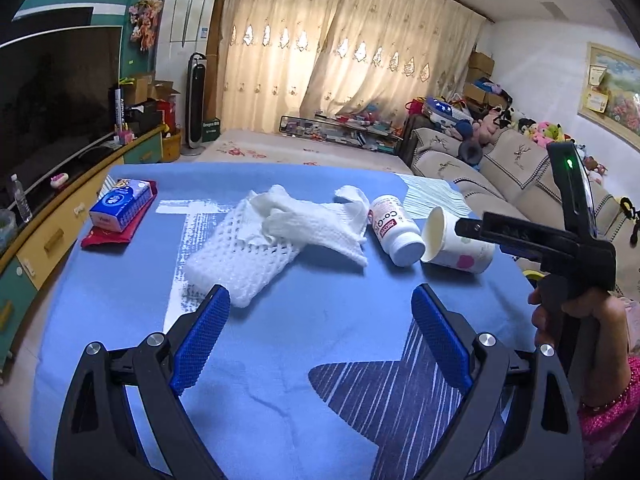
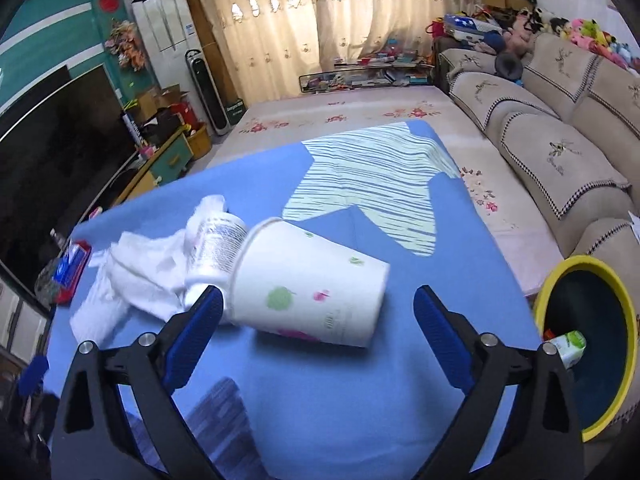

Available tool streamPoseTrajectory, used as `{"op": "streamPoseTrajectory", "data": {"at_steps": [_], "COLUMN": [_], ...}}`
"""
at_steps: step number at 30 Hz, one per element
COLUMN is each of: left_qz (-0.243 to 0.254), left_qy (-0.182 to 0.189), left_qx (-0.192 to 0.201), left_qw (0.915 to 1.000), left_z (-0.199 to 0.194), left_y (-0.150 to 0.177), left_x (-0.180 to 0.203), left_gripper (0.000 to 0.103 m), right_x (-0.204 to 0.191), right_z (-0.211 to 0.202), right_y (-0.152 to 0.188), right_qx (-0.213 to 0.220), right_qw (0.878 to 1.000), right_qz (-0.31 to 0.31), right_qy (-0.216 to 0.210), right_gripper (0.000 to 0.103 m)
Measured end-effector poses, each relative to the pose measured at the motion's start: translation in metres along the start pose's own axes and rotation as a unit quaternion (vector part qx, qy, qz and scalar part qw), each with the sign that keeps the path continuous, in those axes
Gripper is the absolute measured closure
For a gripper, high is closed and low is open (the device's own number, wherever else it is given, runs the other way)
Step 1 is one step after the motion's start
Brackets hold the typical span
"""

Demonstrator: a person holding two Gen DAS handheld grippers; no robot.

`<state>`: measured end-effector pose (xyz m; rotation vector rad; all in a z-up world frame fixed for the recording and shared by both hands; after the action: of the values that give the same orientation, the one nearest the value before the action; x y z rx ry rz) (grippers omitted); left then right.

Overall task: Collect trash
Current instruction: 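Grasp the white paper cup with the right gripper, then carry the paper cup into the bin and open the right gripper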

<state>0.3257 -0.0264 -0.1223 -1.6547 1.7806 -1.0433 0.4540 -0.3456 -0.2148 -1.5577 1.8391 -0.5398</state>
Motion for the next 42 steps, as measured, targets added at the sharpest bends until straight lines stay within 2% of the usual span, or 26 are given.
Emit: {"op": "streamPoseTrajectory", "data": {"at_steps": [9,14,16,20,27,30,35,42], "left_qz": [0.003,-0.003,-0.001,0.004,0.013,0.015,0.016,0.036], "left_qy": [0.002,0.006,0.006,0.003,0.002,0.000,-0.008,-0.027], "left_qx": [-0.004,-0.006,-0.007,-0.009,-0.010,-0.008,-0.008,-0.014], "left_qw": [1.0000,1.0000,1.0000,0.9999,0.9999,0.9999,0.9998,0.9989], "left_z": [0.002,0.002,0.003,0.005,0.008,0.007,0.008,0.016], "left_y": [0.004,0.005,0.005,0.007,0.009,0.009,0.010,0.014], "left_x": [0.002,0.001,0.002,0.003,0.006,0.006,0.006,0.010], "left_gripper": [0.012,0.012,0.012,0.012,0.012,0.012,0.012,0.012], "right_x": [-0.007,-0.005,-0.003,0.001,0.012,0.038,0.113,0.208], "right_z": [0.021,0.033,0.037,0.027,-0.018,-0.038,-0.072,-0.095], "right_y": [0.002,0.005,0.006,0.005,0.015,0.021,0.035,0.055], "right_qx": [0.001,-0.001,-0.007,-0.003,0.011,0.027,0.050,0.043], "right_qw": [0.997,0.996,0.997,0.998,0.999,0.998,0.991,0.980], "right_qz": [0.016,0.018,0.022,0.025,0.013,0.021,0.056,0.114], "right_qy": [0.070,0.084,0.079,0.066,0.029,0.043,0.108,0.159], "right_gripper": [0.010,0.010,0.023,0.023,0.023,0.023,0.023,0.023]}}
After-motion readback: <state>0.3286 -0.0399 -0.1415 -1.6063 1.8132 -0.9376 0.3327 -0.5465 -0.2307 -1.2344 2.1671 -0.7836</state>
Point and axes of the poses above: each gripper's, at about its wrist camera, not at the fingertips, and z roughly the way its jaws point, x to its right, y to its underside, the point moved 6 cm from there along z, roughly the way its jaws point, and after that the axes turned 3 degrees about -y, right-handed, at the moved point
